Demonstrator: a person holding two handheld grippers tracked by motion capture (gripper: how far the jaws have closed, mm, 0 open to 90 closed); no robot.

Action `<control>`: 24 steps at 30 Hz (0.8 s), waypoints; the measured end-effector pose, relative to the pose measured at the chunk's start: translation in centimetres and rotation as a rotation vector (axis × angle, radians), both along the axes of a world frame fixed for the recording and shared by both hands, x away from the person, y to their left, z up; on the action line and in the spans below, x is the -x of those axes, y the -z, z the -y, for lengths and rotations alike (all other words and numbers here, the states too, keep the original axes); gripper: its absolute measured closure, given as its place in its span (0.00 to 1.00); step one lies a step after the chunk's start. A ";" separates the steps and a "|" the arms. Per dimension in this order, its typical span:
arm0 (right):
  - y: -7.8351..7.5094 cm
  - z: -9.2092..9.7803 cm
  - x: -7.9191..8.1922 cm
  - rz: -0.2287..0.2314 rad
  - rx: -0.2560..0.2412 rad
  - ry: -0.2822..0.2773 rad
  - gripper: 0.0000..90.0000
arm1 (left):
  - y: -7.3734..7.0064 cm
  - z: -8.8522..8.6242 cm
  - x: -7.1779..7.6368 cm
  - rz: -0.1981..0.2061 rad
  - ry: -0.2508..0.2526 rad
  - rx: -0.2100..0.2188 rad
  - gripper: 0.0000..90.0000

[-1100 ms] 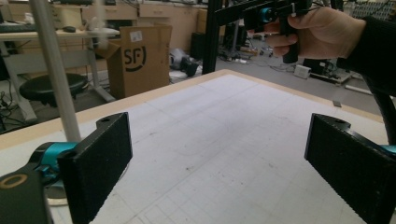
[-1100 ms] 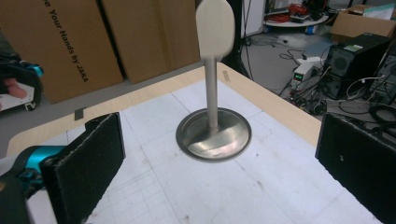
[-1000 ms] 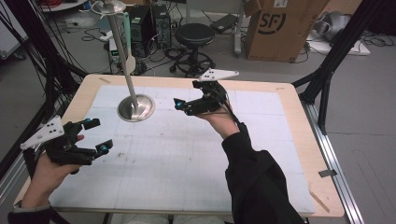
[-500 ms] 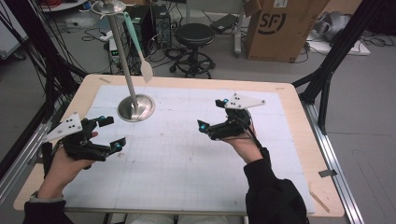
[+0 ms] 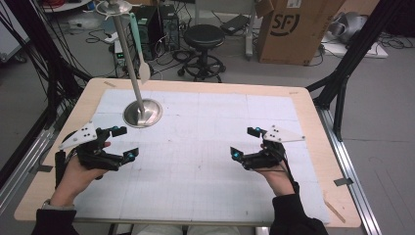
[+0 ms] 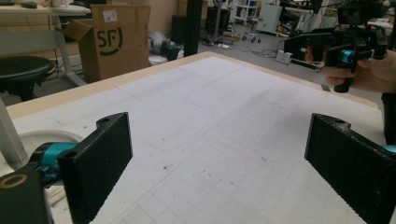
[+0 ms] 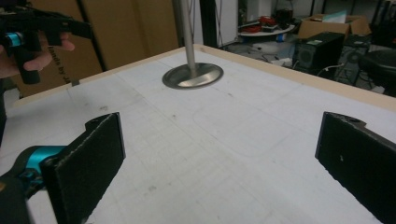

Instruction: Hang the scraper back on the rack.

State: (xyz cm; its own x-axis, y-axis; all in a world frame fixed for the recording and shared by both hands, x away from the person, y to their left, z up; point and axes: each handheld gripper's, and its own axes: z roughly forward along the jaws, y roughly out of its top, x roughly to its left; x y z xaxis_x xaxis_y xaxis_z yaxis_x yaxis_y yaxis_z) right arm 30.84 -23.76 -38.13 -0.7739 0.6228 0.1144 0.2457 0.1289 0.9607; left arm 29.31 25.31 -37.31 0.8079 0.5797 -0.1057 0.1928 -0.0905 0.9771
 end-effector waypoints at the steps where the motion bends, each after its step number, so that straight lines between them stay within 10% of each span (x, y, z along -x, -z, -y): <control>1: 0.3 0.4 0.1 -0.006 -0.005 0.019 0.00 | 0.2 0.0 0.0 -0.002 -0.001 -0.001 0.09; 5: 1.2 2.0 0.7 -0.009 -0.036 0.068 0.00 | 1.1 -0.4 -0.4 -0.032 -0.018 -0.019 0.09; 18: 5.0 7.1 2.0 0.017 0.101 0.249 0.00 | 3.8 -1.7 -0.9 -0.038 -0.088 -0.065 0.10; 24: 5.6 8.0 2.1 -0.019 0.031 0.279 0.00 | 4.1 -2.7 -0.6 -0.042 -0.100 -0.039 0.10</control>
